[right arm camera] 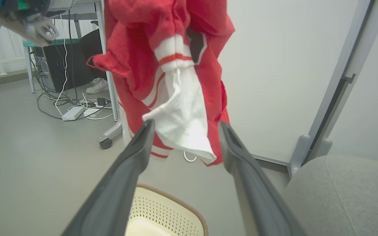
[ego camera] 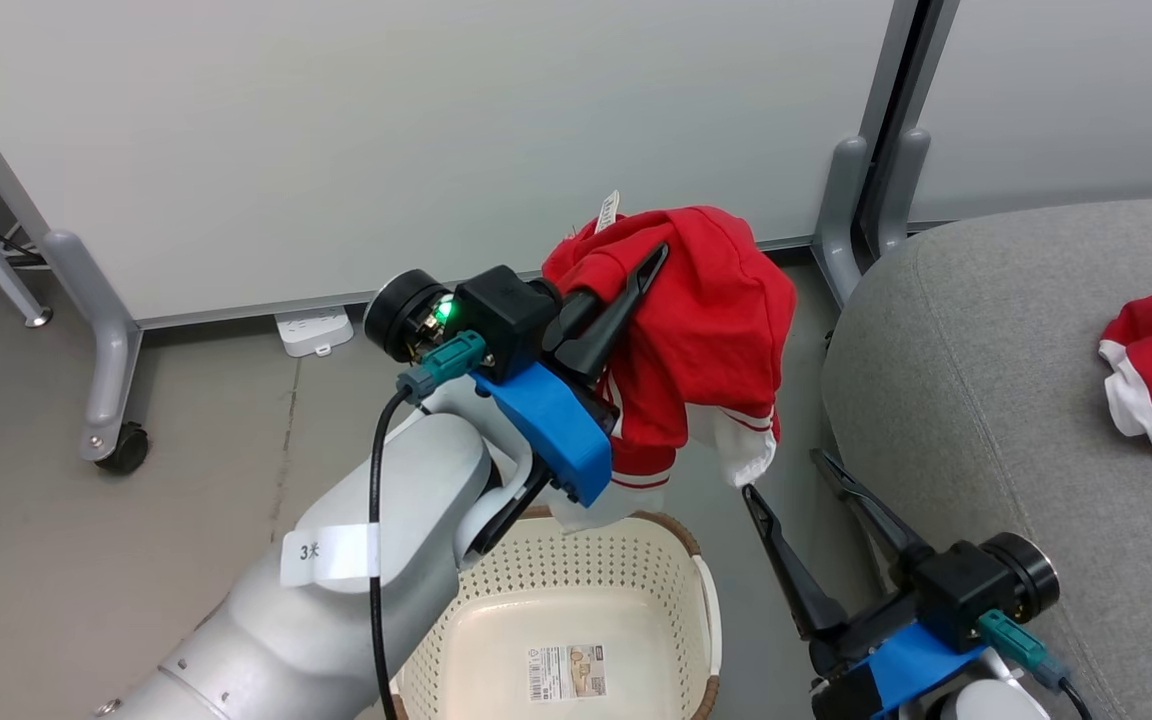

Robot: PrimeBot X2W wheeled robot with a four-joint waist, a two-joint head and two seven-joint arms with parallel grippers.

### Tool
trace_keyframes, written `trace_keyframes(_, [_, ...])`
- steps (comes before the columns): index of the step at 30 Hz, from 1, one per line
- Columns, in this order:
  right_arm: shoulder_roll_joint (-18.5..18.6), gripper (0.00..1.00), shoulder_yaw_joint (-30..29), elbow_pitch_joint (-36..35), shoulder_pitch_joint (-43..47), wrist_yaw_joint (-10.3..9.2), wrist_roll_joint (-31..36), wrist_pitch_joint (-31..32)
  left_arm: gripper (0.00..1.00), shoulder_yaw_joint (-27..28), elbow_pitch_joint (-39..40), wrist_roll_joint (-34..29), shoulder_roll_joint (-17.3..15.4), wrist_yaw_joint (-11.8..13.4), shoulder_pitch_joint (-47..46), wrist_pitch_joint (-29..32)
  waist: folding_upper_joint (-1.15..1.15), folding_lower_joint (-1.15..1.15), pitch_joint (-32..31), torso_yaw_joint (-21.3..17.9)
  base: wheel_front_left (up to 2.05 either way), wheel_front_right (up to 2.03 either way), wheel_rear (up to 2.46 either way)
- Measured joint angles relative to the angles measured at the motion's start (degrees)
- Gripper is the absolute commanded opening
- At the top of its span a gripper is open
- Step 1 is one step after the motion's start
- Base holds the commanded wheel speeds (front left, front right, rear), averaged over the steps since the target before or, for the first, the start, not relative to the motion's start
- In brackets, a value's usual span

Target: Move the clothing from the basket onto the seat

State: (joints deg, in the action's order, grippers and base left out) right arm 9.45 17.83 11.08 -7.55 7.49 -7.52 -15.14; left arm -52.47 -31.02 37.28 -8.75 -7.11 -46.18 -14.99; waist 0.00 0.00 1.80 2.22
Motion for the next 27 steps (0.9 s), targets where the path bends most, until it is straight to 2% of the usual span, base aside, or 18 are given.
trace_keyframes(11, [-0.2, 1.00, 4.3, 3.4, -6.2, 0.00, -0.6, 0.0, 0.00, 0.7, -0.2, -1.0, 1.7, 0.0, 0.1, 0.0, 0.00, 0.00, 1.1, 0.4, 0.00, 0.00, 0.00])
trace_keyframes(27, [-2.8, 1.00, 5.3, 9.4, -15.7, 0.00, 1.0, 0.0, 0.00, 0.4, -0.3, -1.8, 3.2, -0.1, -0.2, 0.0, 0.00, 0.01, 2.6, 0.9, 0.00, 0.00, 0.00])
